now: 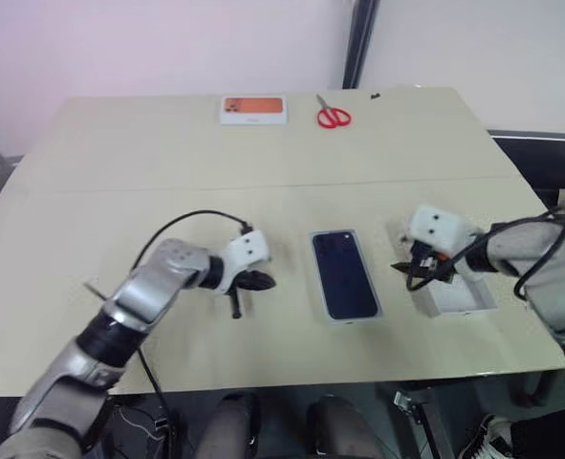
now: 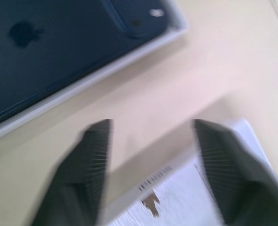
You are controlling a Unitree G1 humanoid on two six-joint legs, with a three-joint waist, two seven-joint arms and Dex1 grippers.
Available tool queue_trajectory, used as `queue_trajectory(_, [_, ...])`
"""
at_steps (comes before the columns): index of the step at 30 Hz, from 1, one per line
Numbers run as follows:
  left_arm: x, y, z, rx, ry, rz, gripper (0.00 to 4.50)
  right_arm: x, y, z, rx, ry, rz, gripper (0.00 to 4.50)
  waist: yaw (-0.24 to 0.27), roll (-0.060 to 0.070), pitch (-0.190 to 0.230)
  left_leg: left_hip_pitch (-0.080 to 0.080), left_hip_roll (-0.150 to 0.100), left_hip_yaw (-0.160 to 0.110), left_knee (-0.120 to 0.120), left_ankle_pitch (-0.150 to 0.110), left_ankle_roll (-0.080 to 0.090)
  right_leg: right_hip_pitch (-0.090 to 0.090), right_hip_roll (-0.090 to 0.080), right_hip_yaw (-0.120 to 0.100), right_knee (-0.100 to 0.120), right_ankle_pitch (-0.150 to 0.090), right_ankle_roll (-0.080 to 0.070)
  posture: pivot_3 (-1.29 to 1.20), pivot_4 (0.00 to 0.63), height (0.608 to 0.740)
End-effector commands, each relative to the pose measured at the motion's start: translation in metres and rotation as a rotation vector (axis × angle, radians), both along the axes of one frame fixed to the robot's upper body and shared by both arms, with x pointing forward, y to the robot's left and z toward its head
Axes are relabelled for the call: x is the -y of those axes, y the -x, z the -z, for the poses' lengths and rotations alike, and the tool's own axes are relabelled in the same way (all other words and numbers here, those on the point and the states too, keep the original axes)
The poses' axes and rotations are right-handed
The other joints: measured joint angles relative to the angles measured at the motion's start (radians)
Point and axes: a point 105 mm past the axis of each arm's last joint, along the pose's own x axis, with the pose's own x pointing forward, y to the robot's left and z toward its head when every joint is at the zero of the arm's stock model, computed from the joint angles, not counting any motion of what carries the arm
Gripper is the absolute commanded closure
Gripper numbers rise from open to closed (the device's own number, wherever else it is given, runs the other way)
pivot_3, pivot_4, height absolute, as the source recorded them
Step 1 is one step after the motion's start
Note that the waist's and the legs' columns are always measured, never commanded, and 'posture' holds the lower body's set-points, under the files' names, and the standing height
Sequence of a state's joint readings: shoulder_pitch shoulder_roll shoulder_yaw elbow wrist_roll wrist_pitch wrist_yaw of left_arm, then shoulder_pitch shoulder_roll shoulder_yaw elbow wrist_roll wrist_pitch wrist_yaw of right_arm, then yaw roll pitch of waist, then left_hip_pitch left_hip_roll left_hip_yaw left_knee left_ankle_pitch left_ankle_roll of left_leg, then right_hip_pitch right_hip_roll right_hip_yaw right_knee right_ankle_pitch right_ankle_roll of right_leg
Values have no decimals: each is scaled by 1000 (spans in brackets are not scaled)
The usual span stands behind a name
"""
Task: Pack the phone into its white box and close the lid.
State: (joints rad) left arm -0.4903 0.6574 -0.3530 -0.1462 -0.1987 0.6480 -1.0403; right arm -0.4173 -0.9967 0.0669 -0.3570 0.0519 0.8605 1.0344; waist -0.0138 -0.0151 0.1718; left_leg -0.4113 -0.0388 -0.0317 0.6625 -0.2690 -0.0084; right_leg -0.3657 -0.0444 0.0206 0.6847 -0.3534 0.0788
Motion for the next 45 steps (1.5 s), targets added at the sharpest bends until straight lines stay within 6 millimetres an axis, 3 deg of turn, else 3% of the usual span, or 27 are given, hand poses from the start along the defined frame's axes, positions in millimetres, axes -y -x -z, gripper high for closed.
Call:
queue_trajectory(1, [-27, 6, -11, 2, 78, -45, 4500, 9, 0, -13, -1, -85, 109, 444, 1, 0, 0, 0, 0, 0, 0, 0, 0, 0, 0, 0, 0, 0, 0, 0, 150, 740])
queue_trajectory(4, [-52, 4, -17, 7, 157, -137, 4500, 21, 4, -5, -64, -105, 207, 444, 4, 0, 0, 0, 0, 0, 0, 0, 0, 0, 0, 0, 0, 0, 0, 0, 150, 740])
queue_trajectory(7, [-64, 1, -31, 63, 236, -168, 4500, 24, 7, 4, -118, -143, 276, 444, 8, 0, 0, 0, 0, 0, 0, -1, 1, 0, -1, 0, 0, 0, 0, 0, 150, 740])
queue_trajectory(12, [-43, 8, -68, 174, 355, -30, 4500, 29, 11, 23, -186, -143, 384, 444, 8, 0, 0, -1, 0, 0, 0, -1, 1, 0, -1, 0, 0, 0, 0, 0, 150, 740])
queue_trajectory(18, [-19, 30, -66, 139, 320, 165, 4500, 31, 14, 28, -212, -164, 482, 444, 0, 1, 0, -1, 0, 1, -1, -1, 1, -1, -1, 0, 0, 0, 0, 0, 150, 740])
queue_trajectory(22, [-11, 35, -61, 120, 308, 225, 4500, 28, 14, 30, -232, -224, 538, 1669, 0, 1, 0, -1, 0, 1, -1, -1, 1, -1, -1, 0, 0, 0, 0, 0, 150, 740])
queue_trajectory(27, [-11, 34, -56, 125, 299, 220, 4500, 24, 15, 31, -232, -230, 558, 4338, 2, 1, 0, -1, 0, 1, -1, -1, 1, -1, -1, 0, 0, 0, 0, 0, 150, 740])
queue_trajectory(32, [-17, 32, -54, 134, 308, 172, 4500, 20, 11, 16, -190, -257, 552, 4431, 1, 1, 0, -1, 0, 1, -1, -1, 2, -1, -1, 0, 0, 0, 0, 0, 150, 740])
queue_trajectory(36, [-34, 20, -58, 163, 357, 40, 4500, -23, -4, -40, -139, -596, 358, 4431, -9, 4, 1, -1, 0, 1, -1, -1, 1, -3, 0, 1, 1, 0, 0, 0, 150, 740])
queue_trajectory(39, [-47, 13, -56, 189, 345, -30, 4500, -65, 0, -68, -222, -858, 115, 4431, -5, 3, 1, -1, 0, 1, -3, -1, 1, -4, 0, 1, 2, 0, 0, 0, 150, 740])
queue_trajectory(45, [-63, -1, -62, 234, 342, -122, 4500, -125, 26, -72, -530, -1111, -100, 4431, 1, 2, 1, -6, 0, 1, 1, -1, 2, -5, -1, 0, 0, 0, 0, 0, 150, 740])
